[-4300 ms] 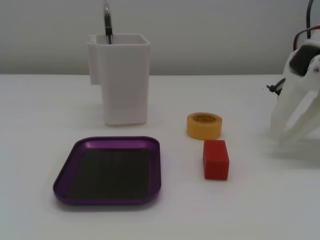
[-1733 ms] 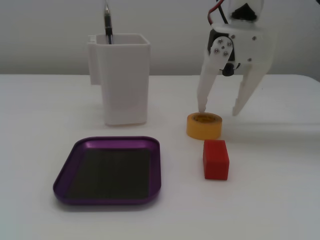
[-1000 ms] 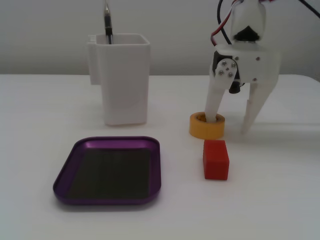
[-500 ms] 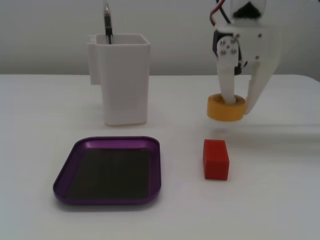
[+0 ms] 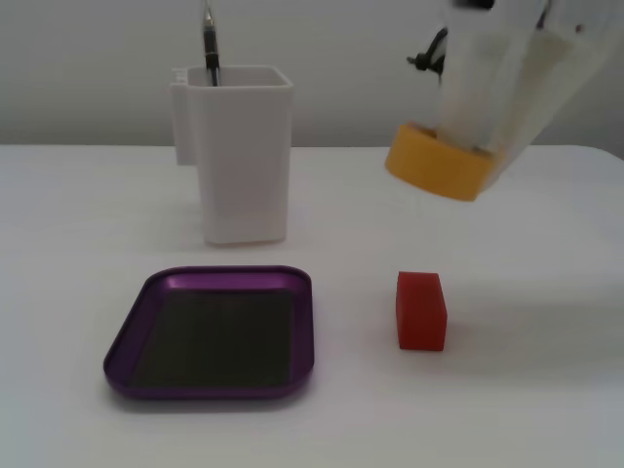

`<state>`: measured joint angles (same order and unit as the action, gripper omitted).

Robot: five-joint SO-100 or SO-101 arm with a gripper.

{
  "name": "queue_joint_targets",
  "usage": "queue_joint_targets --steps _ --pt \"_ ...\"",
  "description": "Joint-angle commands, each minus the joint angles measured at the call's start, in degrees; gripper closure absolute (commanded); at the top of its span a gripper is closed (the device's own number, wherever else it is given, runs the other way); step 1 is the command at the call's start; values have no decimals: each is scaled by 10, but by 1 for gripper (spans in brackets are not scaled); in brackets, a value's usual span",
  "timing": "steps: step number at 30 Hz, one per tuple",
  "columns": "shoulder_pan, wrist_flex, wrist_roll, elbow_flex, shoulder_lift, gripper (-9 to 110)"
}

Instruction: Grab up the yellow tape and put it in the box.

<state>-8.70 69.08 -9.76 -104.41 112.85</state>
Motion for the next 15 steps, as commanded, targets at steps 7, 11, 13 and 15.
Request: queue_joint_targets --steps 7,11,13,15 --pt "-5 -29 4 219 -218 102" --pt "-4 -24 3 316 -318 102" --pt "17 -23 3 361 -367 102" --pt "46 -22 4 396 -409 102"
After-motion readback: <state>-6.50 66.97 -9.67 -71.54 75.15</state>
